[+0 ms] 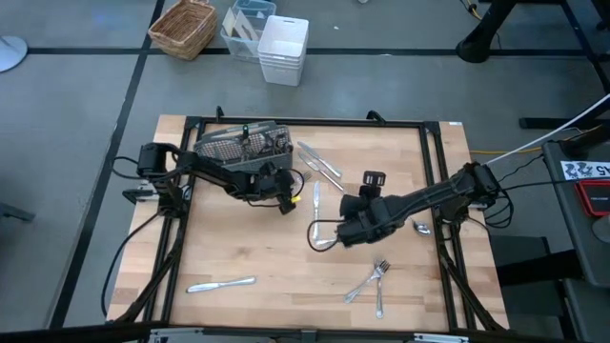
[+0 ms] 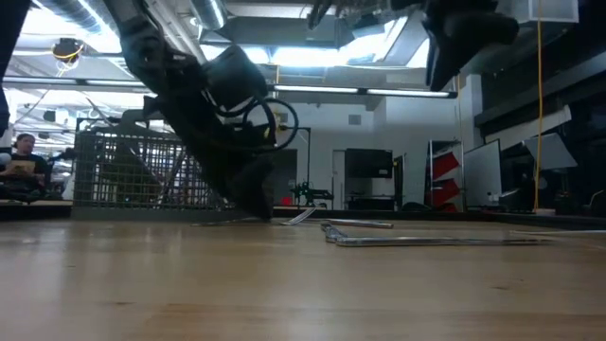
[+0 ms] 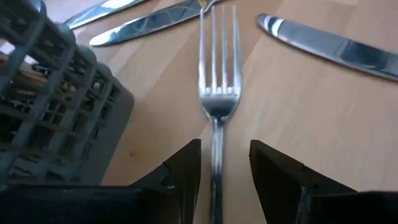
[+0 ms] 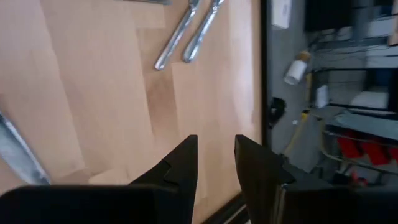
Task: Sort silverware
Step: Put the silver fork into the silverware rack
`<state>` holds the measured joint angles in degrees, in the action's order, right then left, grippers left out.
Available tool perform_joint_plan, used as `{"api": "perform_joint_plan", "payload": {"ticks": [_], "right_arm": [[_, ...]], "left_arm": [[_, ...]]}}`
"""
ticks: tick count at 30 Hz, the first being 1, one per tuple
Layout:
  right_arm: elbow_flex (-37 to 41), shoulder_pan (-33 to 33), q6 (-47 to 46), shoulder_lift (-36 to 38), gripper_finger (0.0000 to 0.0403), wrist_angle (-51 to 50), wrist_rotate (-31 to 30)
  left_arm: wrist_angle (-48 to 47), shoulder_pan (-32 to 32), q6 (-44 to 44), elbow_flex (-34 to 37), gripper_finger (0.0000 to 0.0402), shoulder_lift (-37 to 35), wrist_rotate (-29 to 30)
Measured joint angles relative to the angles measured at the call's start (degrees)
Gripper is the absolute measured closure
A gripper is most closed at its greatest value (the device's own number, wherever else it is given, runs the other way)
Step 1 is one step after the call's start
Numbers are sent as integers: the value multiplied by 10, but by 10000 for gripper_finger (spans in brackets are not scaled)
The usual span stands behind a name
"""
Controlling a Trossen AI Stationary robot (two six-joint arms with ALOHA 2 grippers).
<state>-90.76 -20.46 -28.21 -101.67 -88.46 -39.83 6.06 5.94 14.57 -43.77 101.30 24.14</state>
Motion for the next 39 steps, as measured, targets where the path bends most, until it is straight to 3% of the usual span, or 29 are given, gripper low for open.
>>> {"api": "perform_joint_plan", "payload": {"ticks": [5, 10, 19, 28, 34, 39], "right_arm": [[0, -23, -32, 0, 295, -15, -42], [0, -30, -34, 0, 295, -15, -47], [0, -28, -35, 0, 295, -12, -47], [2, -28, -15, 6, 295, -13, -47], [53, -28, -3, 73, 295, -7, -65], [182, -28, -2, 197, 295, 106, -67]], "left_arm": [[-5, 12, 4, 0, 273, 7, 0], [-12, 19, 22, -1, 282, 8, -19], [-19, 19, 50, -1, 387, 7, -51], [-28, 17, 101, 0, 390, -10, -77], [-29, 2, 106, 1, 387, -81, -89], [-27, -12, 91, 1, 391, -169, -87]]}}
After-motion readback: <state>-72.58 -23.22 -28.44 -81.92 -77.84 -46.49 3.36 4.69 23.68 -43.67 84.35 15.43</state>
